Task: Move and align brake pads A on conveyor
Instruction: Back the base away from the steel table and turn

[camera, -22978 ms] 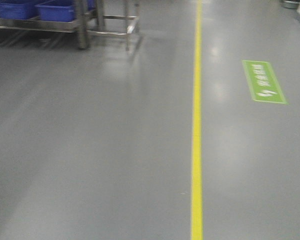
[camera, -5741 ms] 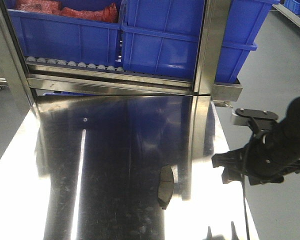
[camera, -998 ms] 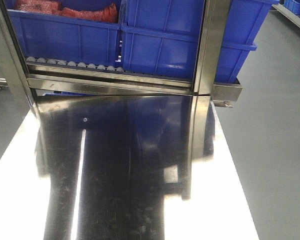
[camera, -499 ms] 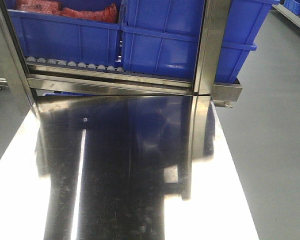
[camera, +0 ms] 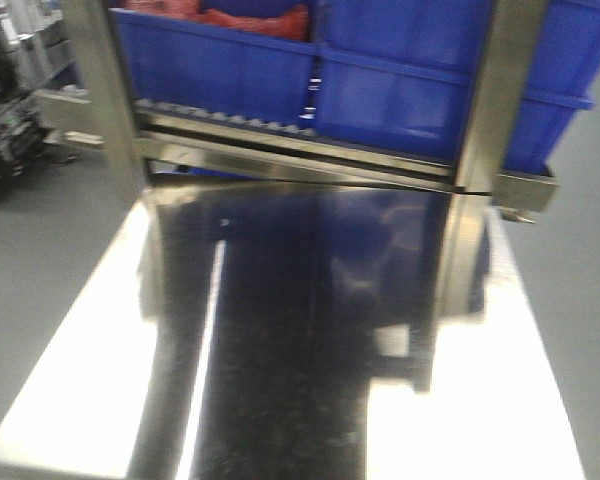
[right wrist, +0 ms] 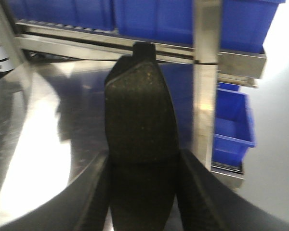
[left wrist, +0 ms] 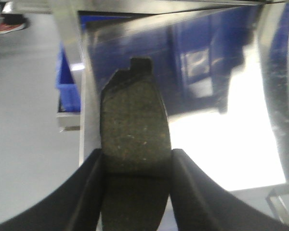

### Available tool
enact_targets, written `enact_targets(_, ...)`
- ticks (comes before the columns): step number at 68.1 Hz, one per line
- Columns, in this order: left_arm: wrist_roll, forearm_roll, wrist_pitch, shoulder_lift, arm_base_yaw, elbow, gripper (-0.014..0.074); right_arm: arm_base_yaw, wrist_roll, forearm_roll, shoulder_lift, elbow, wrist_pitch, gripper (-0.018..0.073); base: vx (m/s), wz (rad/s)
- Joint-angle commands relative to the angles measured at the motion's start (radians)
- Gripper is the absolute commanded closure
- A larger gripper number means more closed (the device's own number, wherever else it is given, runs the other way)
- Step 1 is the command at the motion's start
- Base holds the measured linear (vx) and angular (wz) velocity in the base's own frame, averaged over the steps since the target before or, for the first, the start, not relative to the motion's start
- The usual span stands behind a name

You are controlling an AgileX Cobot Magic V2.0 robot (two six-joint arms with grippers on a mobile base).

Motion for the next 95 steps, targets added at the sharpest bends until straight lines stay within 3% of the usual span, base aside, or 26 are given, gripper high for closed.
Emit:
enact_targets(1,-0.006,0.002,-0.099,0.007,-0.004,-0.027,0.0602,-0.005,-0.01,-0.007,0.008,-0.029,-0.096,0.0564,-0.1,0.62)
enact_targets(95,-0.006,0.002,-0.099,0.007,-0.004,-0.027,0.0602,-0.005,-0.01,-0.007,0.008,-0.029,-0.096,0.0564,-0.16,0.78)
